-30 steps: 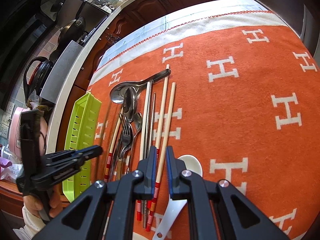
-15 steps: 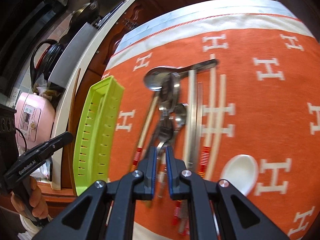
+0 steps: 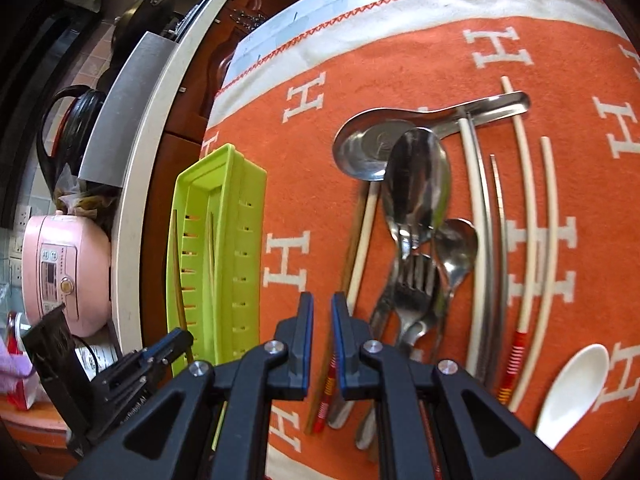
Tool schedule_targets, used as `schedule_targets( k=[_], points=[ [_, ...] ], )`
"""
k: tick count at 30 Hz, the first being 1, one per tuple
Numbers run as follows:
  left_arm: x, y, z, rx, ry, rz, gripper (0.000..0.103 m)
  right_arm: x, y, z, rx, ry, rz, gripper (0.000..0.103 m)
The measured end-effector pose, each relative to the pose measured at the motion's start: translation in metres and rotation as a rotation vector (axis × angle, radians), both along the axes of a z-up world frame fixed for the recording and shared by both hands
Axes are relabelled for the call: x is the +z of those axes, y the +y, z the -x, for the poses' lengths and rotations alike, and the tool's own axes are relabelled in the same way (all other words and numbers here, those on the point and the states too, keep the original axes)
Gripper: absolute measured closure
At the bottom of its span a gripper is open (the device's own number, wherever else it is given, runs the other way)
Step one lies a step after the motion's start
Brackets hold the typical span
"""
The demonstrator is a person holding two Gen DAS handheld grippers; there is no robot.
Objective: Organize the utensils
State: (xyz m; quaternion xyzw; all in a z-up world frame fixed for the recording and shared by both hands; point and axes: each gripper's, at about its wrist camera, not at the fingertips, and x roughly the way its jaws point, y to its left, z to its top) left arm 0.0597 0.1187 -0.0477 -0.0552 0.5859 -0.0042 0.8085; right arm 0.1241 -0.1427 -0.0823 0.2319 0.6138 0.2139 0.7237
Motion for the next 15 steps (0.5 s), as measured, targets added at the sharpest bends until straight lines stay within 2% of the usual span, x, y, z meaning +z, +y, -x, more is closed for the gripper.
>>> schedule_targets(
  k=[7,15],
  points=[
    [-0.005,0.003,-0.012,0.032,-0.029,0.002,0.099,-0.007,0.016,-0.003,-0.011,0.043,0.074,0.094],
    [-0.003,0.002,-0.007,0.054,-0.051,0.024,0.096,-0.004,0.033,-0.004,-0.010,0.035,0.178,0.094]
  ],
)
